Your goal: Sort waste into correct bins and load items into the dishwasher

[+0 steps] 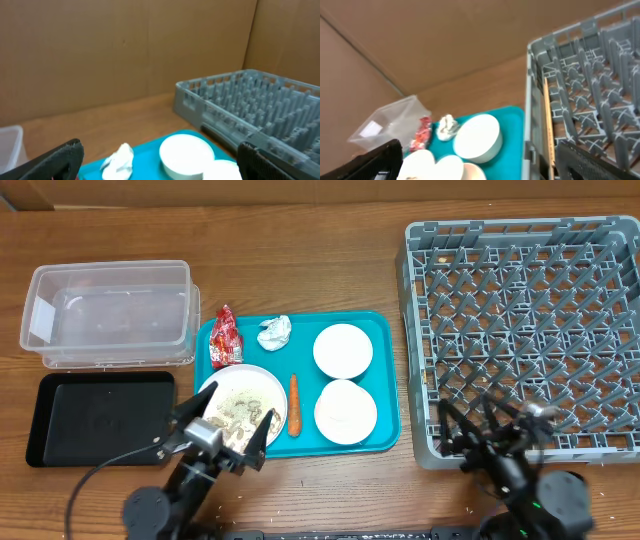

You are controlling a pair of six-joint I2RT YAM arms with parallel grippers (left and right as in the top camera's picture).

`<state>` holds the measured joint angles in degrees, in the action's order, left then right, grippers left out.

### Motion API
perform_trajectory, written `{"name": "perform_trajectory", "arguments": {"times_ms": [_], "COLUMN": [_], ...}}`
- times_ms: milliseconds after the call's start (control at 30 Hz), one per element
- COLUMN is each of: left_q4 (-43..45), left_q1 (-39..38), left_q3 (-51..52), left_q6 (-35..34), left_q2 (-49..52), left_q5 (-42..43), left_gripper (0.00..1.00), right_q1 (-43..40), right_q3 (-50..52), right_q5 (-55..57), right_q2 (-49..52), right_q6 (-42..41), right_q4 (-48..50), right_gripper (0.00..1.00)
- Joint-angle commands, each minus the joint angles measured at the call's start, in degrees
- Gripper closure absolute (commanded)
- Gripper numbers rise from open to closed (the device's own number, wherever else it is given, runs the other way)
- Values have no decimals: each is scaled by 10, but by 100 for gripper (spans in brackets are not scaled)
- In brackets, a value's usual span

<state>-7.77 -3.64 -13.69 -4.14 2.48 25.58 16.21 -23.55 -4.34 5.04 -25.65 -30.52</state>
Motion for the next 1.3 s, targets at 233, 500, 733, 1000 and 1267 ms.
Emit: {"name": "perform_trajectory", "arguments": {"times_ms": [233, 500, 733, 1000, 1267], "left_q4": [-327, -490, -506, -511, -508], "left_q1": [2, -83, -241, -359, -371], "left_q3": [-436, -642, -654, -654, -654], "left_q6": [-12, -64, -62, -62, -81], "left_q2": [306, 550, 671, 832, 938], "left_q5": [14, 14, 2, -22, -90], "left_gripper": [0, 0, 0, 0, 0], "right_q1": [-2, -2, -7, -128, -213], "right_q3": [-374, -532, -553, -553, -553], "right_q5": [-9, 2, 62, 60, -24], "right_q2": [332, 489, 515, 515, 515], "right_q6": [-10, -8, -39, -73, 7], "right_q4": [-267, -299, -329, -439, -478], "right_gripper": [0, 0, 0, 0, 0]}}
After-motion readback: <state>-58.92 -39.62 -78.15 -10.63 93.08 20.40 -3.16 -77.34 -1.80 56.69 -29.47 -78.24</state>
